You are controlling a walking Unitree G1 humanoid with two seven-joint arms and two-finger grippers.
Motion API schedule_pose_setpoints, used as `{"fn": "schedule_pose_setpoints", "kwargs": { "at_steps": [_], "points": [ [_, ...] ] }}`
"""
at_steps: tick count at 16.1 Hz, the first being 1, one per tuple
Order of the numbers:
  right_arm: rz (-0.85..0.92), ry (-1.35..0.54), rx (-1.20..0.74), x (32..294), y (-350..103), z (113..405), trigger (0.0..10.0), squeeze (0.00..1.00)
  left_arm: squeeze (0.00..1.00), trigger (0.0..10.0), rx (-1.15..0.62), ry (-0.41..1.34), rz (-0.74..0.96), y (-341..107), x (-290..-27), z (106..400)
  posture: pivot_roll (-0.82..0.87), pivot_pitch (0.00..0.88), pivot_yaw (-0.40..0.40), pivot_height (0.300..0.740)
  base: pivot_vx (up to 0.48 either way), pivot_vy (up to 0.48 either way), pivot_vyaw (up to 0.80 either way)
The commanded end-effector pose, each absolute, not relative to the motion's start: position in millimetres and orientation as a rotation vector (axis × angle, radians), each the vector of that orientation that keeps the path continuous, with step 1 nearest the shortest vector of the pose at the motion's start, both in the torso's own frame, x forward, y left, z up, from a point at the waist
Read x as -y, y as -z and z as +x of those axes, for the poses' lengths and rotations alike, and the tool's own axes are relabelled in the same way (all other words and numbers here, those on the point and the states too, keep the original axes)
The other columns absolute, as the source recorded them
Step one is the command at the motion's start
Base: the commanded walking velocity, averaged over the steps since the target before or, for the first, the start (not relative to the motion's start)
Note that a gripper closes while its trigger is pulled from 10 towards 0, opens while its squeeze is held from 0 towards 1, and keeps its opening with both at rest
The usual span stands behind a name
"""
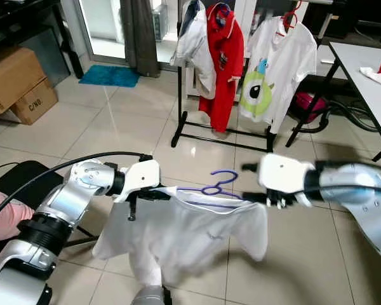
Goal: Hang hanger
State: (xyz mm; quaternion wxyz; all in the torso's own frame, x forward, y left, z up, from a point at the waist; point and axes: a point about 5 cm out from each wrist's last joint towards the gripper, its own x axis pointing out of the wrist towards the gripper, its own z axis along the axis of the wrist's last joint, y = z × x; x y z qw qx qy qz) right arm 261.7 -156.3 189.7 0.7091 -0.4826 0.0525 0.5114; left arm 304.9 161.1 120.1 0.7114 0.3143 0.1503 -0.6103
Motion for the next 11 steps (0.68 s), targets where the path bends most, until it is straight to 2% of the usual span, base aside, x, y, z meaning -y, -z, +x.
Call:
{"fn": "schedule_pose_setpoints", "kwargs": {
  "at_steps": [1, 3, 5, 8, 11],
  "points": [
    [-1.063, -1.138, -0.093, 156, -199, 262, 10.0, 0.0, 0.0, 0.0, -0.276, 1.365, 0.677, -126, -155, 305, -0.03, 0.0, -0.005, 0.74, 0.0, 0.0, 0.0],
    [-1.05, -1.117, -0.1, 167, -204, 265, 10.0, 0.0, 0.0, 0.0, -0.27, 1.375, 0.655, -127, -157, 302, -0.03, 0.0, -0.013, 0.74, 0.0, 0.0, 0.0],
    [-0.962, -1.174, -0.151, 173, -199, 261, 10.0, 0.0, 0.0, 0.0, -0.233, 1.386, 0.647, -131, -160, 302, -0.03, 0.0, -0.014, 0.74, 0.0, 0.0, 0.0],
    [-0.897, -1.221, -0.178, 172, -191, 258, 10.0, 0.0, 0.0, 0.0, -0.138, 1.406, 0.592, -141, -158, 298, -0.02, 0.0, -0.01, 0.74, 0.0, 0.0, 0.0],
    [-0.843, -1.21, -0.171, 175, -191, 259, 10.0, 0.0, 0.0, 0.0, -0.124, 1.398, 0.56, -141, -166, 293, -0.02, 0.0, -0.009, 0.74, 0.0, 0.0, 0.0]
  ]
}}
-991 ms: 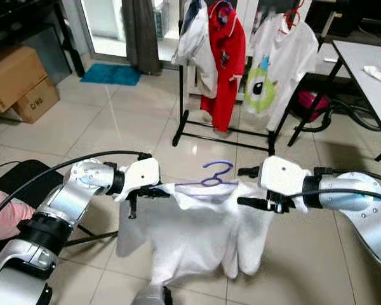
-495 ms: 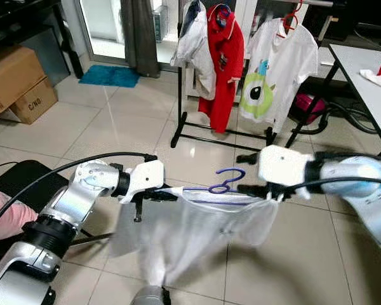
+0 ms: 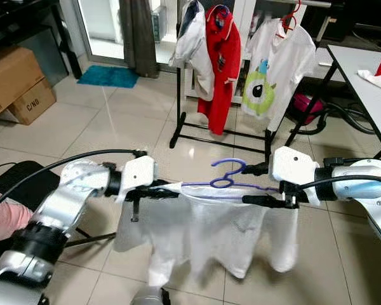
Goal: Hang hanger
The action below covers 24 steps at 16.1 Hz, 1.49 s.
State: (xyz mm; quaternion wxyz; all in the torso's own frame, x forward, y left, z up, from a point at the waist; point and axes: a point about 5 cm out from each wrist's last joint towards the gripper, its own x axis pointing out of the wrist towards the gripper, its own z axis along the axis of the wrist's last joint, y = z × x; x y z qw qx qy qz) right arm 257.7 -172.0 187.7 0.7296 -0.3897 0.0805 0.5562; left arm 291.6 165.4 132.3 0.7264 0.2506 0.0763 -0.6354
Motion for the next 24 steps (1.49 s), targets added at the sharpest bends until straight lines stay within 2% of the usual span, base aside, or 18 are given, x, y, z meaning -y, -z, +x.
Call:
{"fn": "schedule_pose_setpoints", "kwargs": {
  "at_steps": [1, 3, 5, 7, 10, 11, 13, 17, 19, 20, 21, 22, 24],
  "points": [
    [-0.837, -1.211, -0.169, 175, -191, 259, 10.0, 0.0, 0.0, 0.0, -0.121, 1.398, 0.556, -141, -166, 292, -0.02, 0.0, -0.009, 0.74, 0.0, 0.0, 0.0],
    [-0.788, -1.223, -0.16, 176, -195, 258, 10.0, 0.0, 0.0, 0.0, -0.114, 1.4, 0.537, -142, -168, 289, -0.02, 0.0, -0.009, 0.74, 0.0, 0.0, 0.0],
    [-0.811, -1.182, -0.179, 185, -196, 261, 10.0, 0.0, 0.0, 0.0, -0.125, 1.382, 0.531, -142, -173, 287, -0.01, 0.0, -0.02, 0.74, 0.0, 0.0, 0.0],
    [-0.769, -1.072, -0.208, 196, -196, 264, 10.0, 0.0, 0.0, 0.0, -0.136, 1.337, 0.533, -141, -177, 288, -0.01, 0.0, -0.026, 0.74, 0.0, 0.0, 0.0],
    [-0.592, -0.894, -0.266, 211, -189, 254, 10.0, 0.0, 0.0, 0.0, -0.127, 1.223, 0.505, -138, -180, 293, -0.01, 0.0, -0.028, 0.74, 0.0, 0.0, 0.0],
    [-0.475, -0.772, -0.301, 213, -178, 245, 10.0, 0.0, 0.0, 0.0, -0.118, 1.157, 0.47, -134, -178, 295, -0.02, 0.0, -0.011, 0.74, 0.0, 0.0, 0.0],
    [-0.376, -0.632, -0.323, 204, -166, 247, 10.0, 0.0, 0.0, 0.0, -0.106, 1.103, 0.464, -131, -172, 298, -0.02, 0.0, 0.002, 0.74, 0.0, 0.0, 0.0],
    [-0.19, -0.425, -0.34, 168, -144, 256, 10.0, 0.0, 0.0, 0.0, -0.065, 1.03, 0.45, -126, -148, 299, -0.03, 0.0, 0.008, 0.74, 0.0, 0.0, 0.0],
    [-0.177, -0.295, -0.357, 169, -138, 261, 10.0, 0.0, 0.0, 0.0, -0.062, 1.009, 0.419, -124, -144, 297, -0.02, 0.0, 0.003, 0.74, 0.0, 0.0, 0.0],
    [-0.137, -0.234, -0.35, 168, -137, 265, 9.1, 0.0, 0.0, 0.0, -0.062, 0.997, 0.403, -124, -143, 296, -0.01, 0.005, 0.001, 0.74, 0.0, 0.0, 0.0],
    [-0.122, -0.196, -0.341, 168, -138, 267, 9.1, 0.0, 0.0, 0.0, -0.06, 0.995, 0.381, -124, -141, 295, -0.01, 0.005, 0.001, 0.74, 0.0, 0.0, 0.0],
    [-0.098, -0.126, -0.321, 167, -142, 272, 10.0, 0.0, 0.0, 0.0, -0.063, 0.995, 0.358, -125, -140, 292, 0.0, 0.009, -0.002, 0.74, 0.0, 0.0, 0.0],
    [-0.061, -0.091, -0.301, 163, -145, 278, 10.0, 0.0, 0.0, 0.0, -0.072, 1.011, 0.32, -125, -139, 287, 0.01, 0.014, -0.002, 0.74, 0.0, 0.0, 0.0]
  ]
}}
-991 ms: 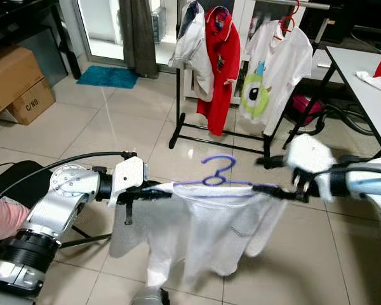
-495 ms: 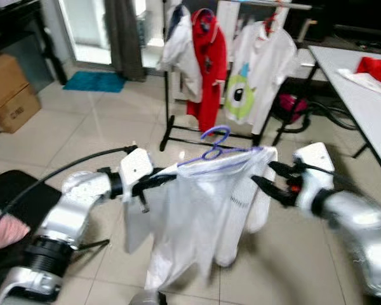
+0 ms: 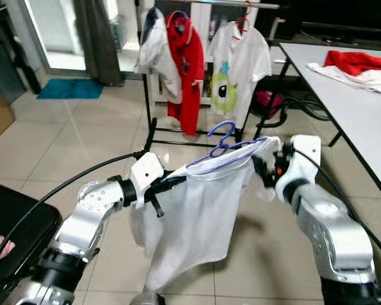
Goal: Hang hanger
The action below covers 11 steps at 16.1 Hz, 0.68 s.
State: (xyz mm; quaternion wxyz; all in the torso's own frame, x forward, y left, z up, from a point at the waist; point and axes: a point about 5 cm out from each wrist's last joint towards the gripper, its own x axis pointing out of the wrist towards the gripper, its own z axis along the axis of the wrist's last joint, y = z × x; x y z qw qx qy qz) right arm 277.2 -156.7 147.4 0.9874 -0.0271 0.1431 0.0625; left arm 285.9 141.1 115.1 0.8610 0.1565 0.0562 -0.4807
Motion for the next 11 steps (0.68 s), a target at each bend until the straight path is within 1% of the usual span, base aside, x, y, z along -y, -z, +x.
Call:
{"fn": "schedule_pose_setpoints", "kwargs": {
  "at_steps": [1, 3, 7, 11],
  "points": [
    [-0.016, -0.095, -0.29, 159, -147, 280, 10.0, 0.0, 0.0, 0.0, -0.068, 1.026, 0.287, -127, -138, 285, 0.01, 0.014, -0.002, 0.74, 0.0, 0.0, 0.0],
    [0.034, -0.098, -0.277, 153, -150, 282, 10.0, 0.0, 0.0, 0.0, -0.078, 1.06, 0.262, -128, -135, 281, 0.01, 0.018, -0.001, 0.74, 0.0, 0.0, 0.0],
    [0.006, -0.031, -0.304, 158, -146, 281, 10.0, 0.0, 0.0, 0.0, -0.064, 1.104, 0.171, -136, -134, 273, 0.01, 0.031, 0.01, 0.74, 0.0, 0.0, 0.0],
    [0.006, 0.004, -0.296, 161, -148, 281, 10.0, 0.0, 0.0, 0.0, -0.084, 1.11, 0.149, -137, -139, 269, 0.02, 0.038, 0.014, 0.74, 0.0, 0.0, 0.0]
  ]
}}
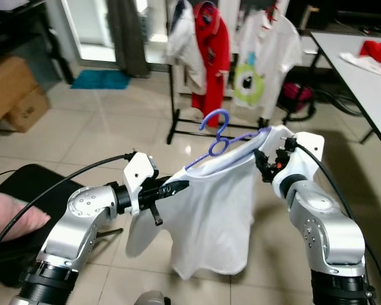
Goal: Hang hanger
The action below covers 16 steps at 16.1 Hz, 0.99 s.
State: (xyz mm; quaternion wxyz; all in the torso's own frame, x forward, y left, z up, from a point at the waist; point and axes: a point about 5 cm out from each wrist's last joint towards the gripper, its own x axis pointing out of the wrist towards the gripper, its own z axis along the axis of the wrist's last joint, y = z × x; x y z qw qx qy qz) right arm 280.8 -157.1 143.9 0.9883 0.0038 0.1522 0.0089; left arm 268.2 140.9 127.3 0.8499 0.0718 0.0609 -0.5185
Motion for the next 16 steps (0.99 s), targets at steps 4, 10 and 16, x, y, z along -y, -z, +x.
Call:
{"fn": "schedule_pose_setpoints", "kwargs": {
  "at_steps": [4, 10, 16],
  "points": [
    [0.007, 0.03, -0.276, 165, -150, 283, 10.0, 0.0, 0.0, 0.0, -0.096, 1.114, 0.121, -140, -144, 266, 0.02, 0.039, 0.013, 0.74, 0.0, 0.0, 0.0],
    [0.059, 0.038, -0.216, 165, -159, 288, 5.8, 0.0, 0.0, 0.0, -0.133, 1.16, 0.11, -140, -145, 261, 0.02, 0.038, 0.014, 0.74, 0.0, 0.0, 0.0],
    [0.067, 0.038, -0.186, 168, -162, 292, 2.0, 0.0, 0.0, 0.0, -0.151, 1.202, 0.094, -140, -144, 257, 0.02, 0.035, 0.015, 0.74, 0.0, 0.0, 0.0]
  ]
}}
